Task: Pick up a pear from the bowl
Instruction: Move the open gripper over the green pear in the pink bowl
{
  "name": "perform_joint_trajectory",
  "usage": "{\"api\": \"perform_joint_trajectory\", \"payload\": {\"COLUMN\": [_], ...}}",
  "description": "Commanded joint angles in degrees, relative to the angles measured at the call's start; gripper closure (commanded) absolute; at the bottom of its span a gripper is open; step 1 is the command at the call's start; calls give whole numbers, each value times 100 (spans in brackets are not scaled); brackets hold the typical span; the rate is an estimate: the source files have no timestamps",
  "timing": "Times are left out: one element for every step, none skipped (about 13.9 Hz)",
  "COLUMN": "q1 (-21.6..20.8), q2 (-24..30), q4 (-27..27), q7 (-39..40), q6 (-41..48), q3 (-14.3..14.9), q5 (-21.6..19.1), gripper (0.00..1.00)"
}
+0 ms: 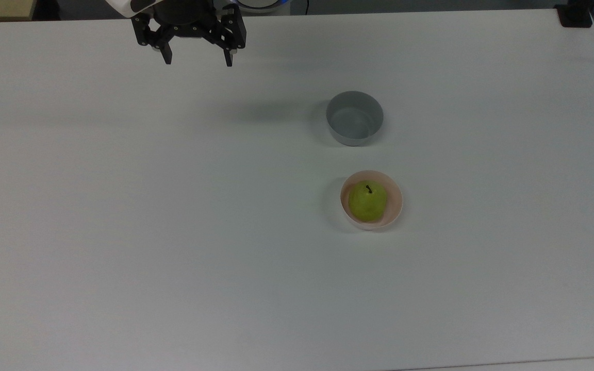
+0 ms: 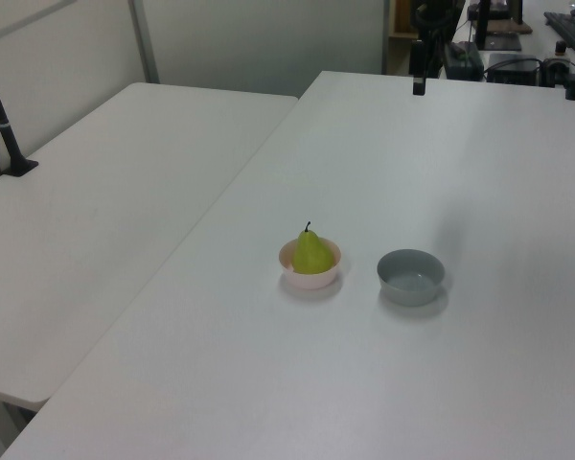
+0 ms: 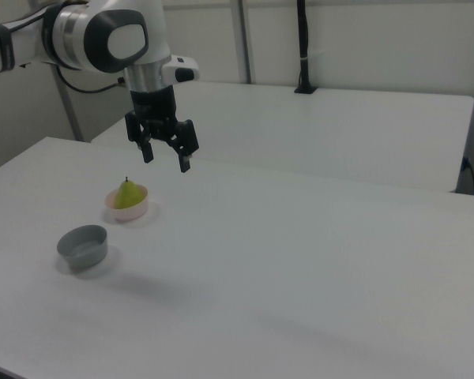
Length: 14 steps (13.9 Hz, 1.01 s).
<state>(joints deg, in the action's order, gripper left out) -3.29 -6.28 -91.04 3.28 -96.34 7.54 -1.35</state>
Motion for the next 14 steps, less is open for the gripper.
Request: {"api": "perform_joint_trajectory", "payload": {"q1": [21, 12, 4, -5, -23, -32, -40, -58, -84, -215, -382, -557, -724, -874], "q2": [207, 198, 180, 154, 136, 136, 128, 110, 40, -117, -249, -381, -461, -531], "q4": [-204, -204, -204, -195, -186, -186, -186, -177, -169, -55, 33, 103, 139, 148], "q7": [76, 76, 85, 85, 85, 85, 85, 85, 85, 85, 85, 50, 23, 6], "q6": [89, 89, 81, 72, 72, 63, 46, 28, 11, -7, -16, -16, -42, -95], "q3": [-7, -6, -6, -6, -6, -6, -6, -6, 2, 20, 63, 133, 152, 160], "q5": [-6, -6, -6, -6, -6, -6, -14, -14, -14, -14, -23, -41, -58, -85], "gripper": [0, 0, 0, 0, 0, 0, 0, 0, 0, 0, 0, 0, 0, 0]}}
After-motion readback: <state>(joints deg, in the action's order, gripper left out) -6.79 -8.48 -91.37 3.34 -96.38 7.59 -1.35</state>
